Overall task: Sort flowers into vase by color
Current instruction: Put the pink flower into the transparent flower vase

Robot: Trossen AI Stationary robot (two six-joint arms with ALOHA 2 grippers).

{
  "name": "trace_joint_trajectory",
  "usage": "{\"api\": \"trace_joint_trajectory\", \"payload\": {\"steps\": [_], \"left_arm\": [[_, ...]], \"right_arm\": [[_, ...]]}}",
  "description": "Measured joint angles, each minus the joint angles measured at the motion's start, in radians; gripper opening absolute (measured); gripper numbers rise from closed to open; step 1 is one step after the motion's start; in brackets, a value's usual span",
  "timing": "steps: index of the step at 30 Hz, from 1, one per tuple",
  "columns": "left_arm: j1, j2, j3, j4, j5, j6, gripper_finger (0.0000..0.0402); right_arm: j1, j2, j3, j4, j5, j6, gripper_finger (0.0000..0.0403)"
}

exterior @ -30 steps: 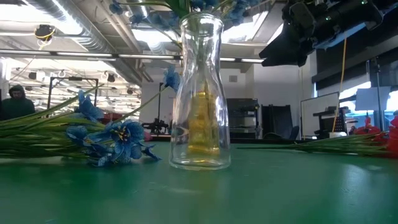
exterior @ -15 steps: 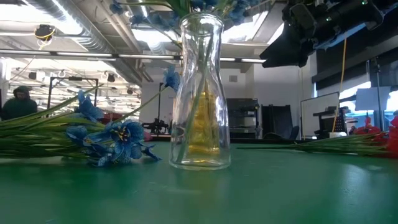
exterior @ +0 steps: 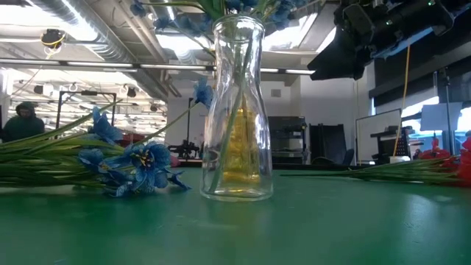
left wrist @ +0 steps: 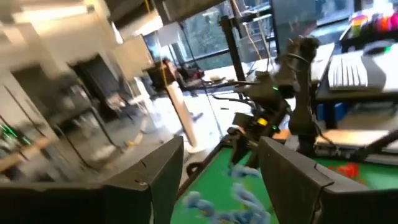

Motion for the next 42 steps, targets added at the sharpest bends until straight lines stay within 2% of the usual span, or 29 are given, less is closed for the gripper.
{"api": "trace_joint_trajectory", "payload": {"steps": [5,8,11,14,18,22,28,32,37,42], "left_arm": [[0.194,-0.165,0.000,-0.427,0.276,-0.410,0.0192],[0.354,-0.204,0.000,-0.685,0.344,-0.599,0.0191],[0.505,-0.211,0.000,-0.873,0.400,-0.701,0.0191],[0.655,-0.213,0.000,-0.958,0.477,-0.712,0.0191],[0.817,-0.213,-0.045,-0.901,0.612,-0.592,0.0191],[0.951,-0.218,-0.161,-0.771,0.745,-0.445,0.0191],[1.145,-0.291,-0.454,-0.435,0.979,-0.255,0.0189],[1.262,-0.336,-0.657,-0.232,1.159,-0.202,0.0181],[1.370,-0.340,-0.849,-0.151,1.204,-0.179,0.0168],[1.464,-0.334,-1.004,-0.059,1.304,-0.177,0.0159]], "right_arm": [[0.000,0.000,0.000,0.000,0.000,0.000,0.0230],[0.000,0.000,0.000,-0.001,0.000,0.000,0.0230],[0.000,0.000,0.000,0.000,0.000,0.000,0.0230],[0.000,0.000,0.000,0.000,0.000,0.000,0.0230],[0.000,0.000,0.000,0.000,0.000,-0.006,0.0230],[0.000,0.000,0.000,-0.002,0.000,-0.006,0.0230],[0.000,0.000,0.000,-0.031,0.000,-0.006,0.0230],[0.000,0.000,0.000,-0.048,0.000,-0.006,0.0230],[0.000,0.000,0.000,-0.048,0.000,-0.006,0.0230],[0.000,0.000,0.000,-0.045,0.000,-0.005,0.0230]]}}
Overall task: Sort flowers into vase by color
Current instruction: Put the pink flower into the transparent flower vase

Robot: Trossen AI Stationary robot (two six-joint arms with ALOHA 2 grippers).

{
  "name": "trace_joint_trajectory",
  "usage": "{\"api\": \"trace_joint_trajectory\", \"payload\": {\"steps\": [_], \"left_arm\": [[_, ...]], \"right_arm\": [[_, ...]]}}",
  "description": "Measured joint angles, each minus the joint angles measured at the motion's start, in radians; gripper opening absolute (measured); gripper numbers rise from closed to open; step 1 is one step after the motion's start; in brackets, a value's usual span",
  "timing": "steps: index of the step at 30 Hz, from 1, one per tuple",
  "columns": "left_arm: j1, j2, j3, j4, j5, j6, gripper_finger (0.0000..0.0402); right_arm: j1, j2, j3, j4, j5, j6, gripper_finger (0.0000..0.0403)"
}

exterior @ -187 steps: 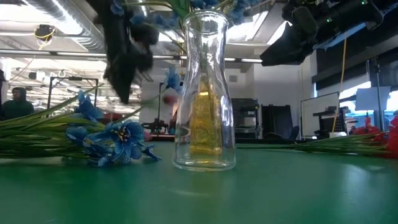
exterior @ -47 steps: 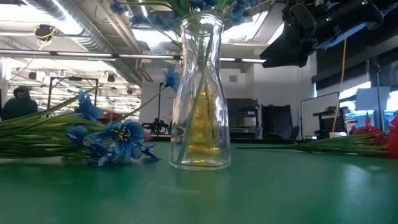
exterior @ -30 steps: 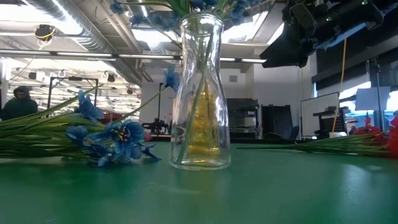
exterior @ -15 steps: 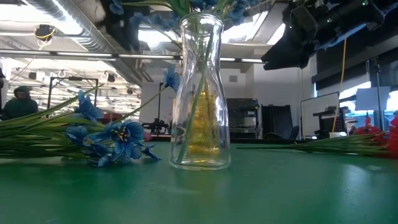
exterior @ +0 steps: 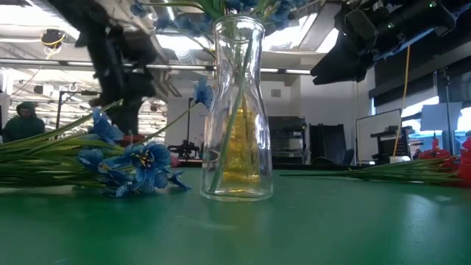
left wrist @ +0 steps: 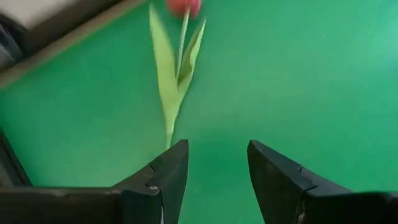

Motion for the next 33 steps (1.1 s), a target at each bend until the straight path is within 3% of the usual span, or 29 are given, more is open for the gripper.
{"api": "trace_joint_trajectory", "payload": {"steps": [4,12,21,29,33], "left_arm": [[0.053,0.000,-0.072,0.060,0.027,-0.001,0.0157],[0.095,0.030,-0.086,0.094,0.038,-0.002,0.0156],[0.152,0.253,-0.059,0.140,0.054,0.020,0.0143],[0.159,0.363,-0.001,0.118,0.055,0.026,0.0116],[0.156,0.366,0.042,0.066,0.060,0.008,0.0074]], "right_arm": [[0.000,0.000,0.000,0.001,0.000,0.001,0.0230],[0.000,0.000,0.000,0.002,0.000,0.001,0.0230],[0.000,0.000,0.000,-0.002,0.001,0.000,0.0230],[0.000,0.000,0.000,-0.003,0.000,0.000,0.0230],[0.000,0.000,0.000,-0.003,0.000,0.000,0.0230]]}}
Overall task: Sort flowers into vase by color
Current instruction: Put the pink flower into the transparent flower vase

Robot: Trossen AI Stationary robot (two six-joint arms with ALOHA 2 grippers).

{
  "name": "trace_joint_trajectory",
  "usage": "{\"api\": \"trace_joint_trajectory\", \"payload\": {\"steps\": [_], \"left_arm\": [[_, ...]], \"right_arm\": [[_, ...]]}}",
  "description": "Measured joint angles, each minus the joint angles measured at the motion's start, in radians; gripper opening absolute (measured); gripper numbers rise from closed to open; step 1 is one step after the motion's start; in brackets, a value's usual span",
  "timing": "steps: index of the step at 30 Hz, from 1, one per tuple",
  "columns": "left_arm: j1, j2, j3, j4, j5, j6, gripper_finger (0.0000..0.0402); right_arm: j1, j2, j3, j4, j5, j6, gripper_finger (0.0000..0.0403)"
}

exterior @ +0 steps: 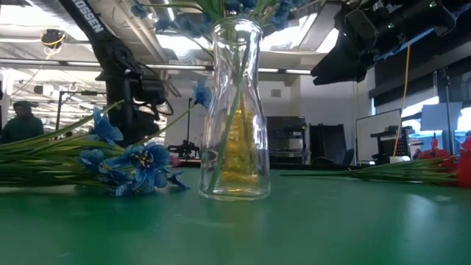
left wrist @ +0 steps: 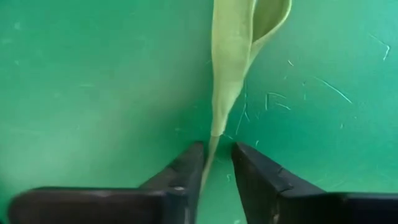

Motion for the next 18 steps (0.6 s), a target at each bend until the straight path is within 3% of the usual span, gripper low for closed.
{"api": "trace_joint_trajectory", "payload": {"steps": [4,10,18], "left_arm": [[-0.015,0.001,0.053,-0.053,-0.002,-0.016,0.0013],[-0.077,-0.033,0.158,-0.192,0.023,-0.029,0.0001],[-0.187,-0.363,0.415,-0.287,0.013,-0.087,0.0000]], "right_arm": [[0.000,0.000,0.000,-0.003,0.000,0.000,0.0230],[0.000,0.000,0.000,-0.014,0.000,0.005,0.0230],[0.000,0.000,0.000,-0.041,0.000,0.042,0.0230]]}}
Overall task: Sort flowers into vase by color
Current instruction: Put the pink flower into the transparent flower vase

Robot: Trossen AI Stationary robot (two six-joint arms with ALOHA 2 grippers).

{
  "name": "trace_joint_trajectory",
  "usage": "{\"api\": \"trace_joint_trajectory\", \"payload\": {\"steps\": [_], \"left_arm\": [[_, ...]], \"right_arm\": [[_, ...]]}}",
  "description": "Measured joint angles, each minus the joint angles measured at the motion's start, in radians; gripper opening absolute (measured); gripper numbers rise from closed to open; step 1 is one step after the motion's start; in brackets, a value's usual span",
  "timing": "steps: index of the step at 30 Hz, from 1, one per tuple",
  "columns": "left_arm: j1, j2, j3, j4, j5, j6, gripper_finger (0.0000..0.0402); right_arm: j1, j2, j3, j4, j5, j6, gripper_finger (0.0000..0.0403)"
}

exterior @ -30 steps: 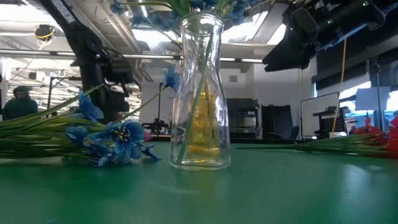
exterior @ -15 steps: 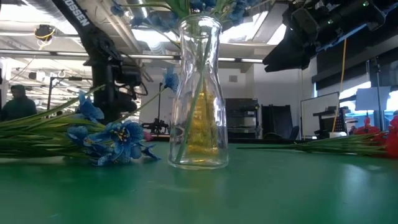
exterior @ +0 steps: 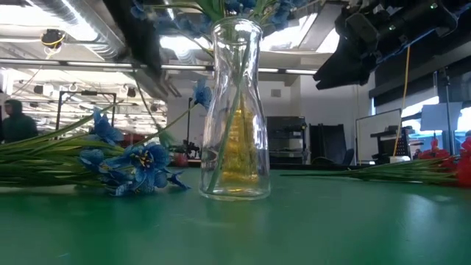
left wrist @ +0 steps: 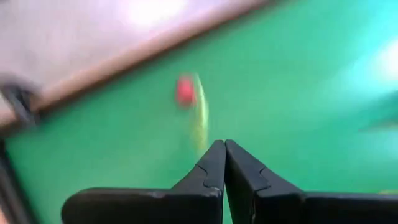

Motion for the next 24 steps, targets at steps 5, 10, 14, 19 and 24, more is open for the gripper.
{"api": "trace_joint_trajectory", "payload": {"steps": [5,10,14,19,24], "left_arm": [[-0.098,-0.239,0.087,0.063,0.009,-0.055,0.0000],[-0.198,-0.381,0.087,0.046,-0.017,-0.107,0.0000],[-0.266,-0.385,0.024,0.039,-0.080,-0.164,0.0000],[-0.276,-0.267,-0.136,0.038,-0.172,-0.182,0.0000],[-0.216,-0.100,-0.253,0.051,-0.212,-0.150,0.0017]], "right_arm": [[0.000,0.000,0.000,-0.003,0.000,0.006,0.0230],[0.000,0.000,0.000,0.010,0.002,0.006,0.0230],[0.000,0.000,0.000,0.030,0.003,0.003,0.0230],[0.000,0.000,0.000,0.051,0.003,0.002,0.0230],[0.000,0.000,0.000,0.028,0.003,-0.003,0.0230]]}}
